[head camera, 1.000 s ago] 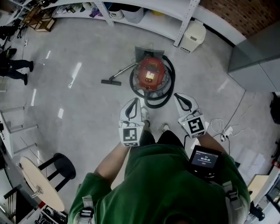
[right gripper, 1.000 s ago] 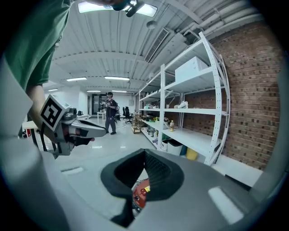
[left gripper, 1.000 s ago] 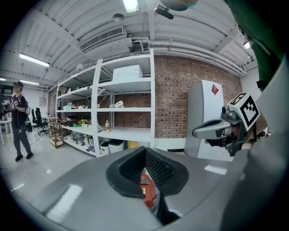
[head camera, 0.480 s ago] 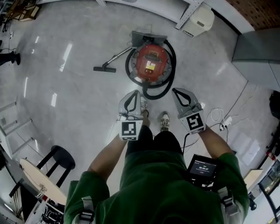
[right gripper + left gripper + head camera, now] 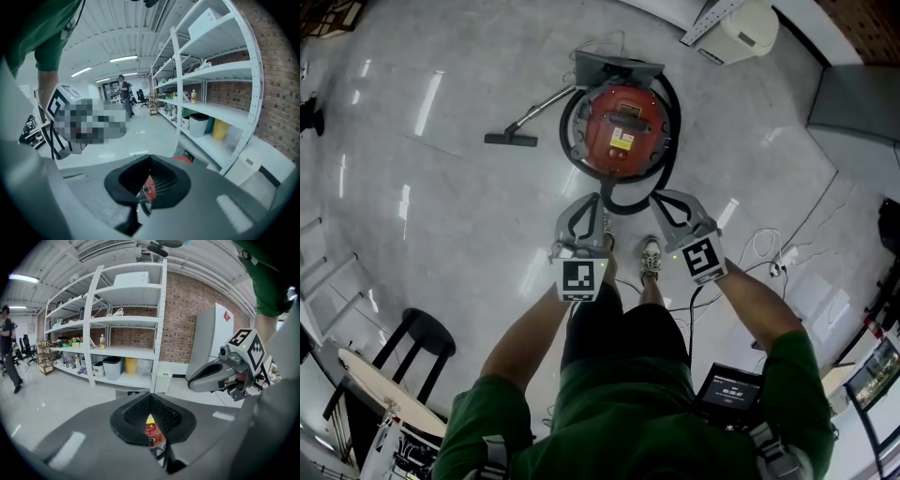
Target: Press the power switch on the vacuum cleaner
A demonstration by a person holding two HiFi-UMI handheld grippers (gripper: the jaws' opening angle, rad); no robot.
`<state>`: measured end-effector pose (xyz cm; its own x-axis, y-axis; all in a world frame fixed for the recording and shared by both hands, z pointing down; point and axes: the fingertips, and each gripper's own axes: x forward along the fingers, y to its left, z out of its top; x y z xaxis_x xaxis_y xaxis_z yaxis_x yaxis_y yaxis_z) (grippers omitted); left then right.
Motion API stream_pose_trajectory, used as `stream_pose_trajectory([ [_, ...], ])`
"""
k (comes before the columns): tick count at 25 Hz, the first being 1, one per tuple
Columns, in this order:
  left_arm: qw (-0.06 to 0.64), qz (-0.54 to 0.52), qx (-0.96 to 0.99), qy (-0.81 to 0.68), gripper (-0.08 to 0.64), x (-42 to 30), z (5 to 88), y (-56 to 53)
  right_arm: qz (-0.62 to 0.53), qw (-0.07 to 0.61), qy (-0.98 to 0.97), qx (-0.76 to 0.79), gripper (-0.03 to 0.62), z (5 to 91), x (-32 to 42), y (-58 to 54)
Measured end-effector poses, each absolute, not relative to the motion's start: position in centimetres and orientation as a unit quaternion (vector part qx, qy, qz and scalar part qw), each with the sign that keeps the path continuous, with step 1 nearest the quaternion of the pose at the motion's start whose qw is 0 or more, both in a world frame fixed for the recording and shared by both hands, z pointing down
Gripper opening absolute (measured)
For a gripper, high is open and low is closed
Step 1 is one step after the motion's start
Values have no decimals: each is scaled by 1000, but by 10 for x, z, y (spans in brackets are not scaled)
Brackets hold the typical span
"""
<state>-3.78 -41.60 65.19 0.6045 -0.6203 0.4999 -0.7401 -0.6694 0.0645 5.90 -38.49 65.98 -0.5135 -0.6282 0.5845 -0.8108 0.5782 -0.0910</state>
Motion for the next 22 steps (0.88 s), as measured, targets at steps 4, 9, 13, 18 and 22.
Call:
stream_pose_trajectory([
  [4, 144, 234, 884, -379, 6, -34, 691, -424, 200, 262, -841, 429, 2, 702, 55, -399],
  [9, 157, 248, 880, -374, 6, -34, 734, -431, 217, 277, -830, 433, 2, 750, 51, -406],
  [13, 162, 257, 877, -372, 6, -34, 765, -436, 218, 289, -825, 434, 2, 783, 52, -411],
  [18, 172, 267, 874, -369, 6, -34, 803, -443, 225, 298, -813, 447, 2, 820, 54, -423],
  [22, 181, 268, 871, -370, 6, -31, 827, -450, 233, 303, -808, 448, 2, 847, 50, -429],
])
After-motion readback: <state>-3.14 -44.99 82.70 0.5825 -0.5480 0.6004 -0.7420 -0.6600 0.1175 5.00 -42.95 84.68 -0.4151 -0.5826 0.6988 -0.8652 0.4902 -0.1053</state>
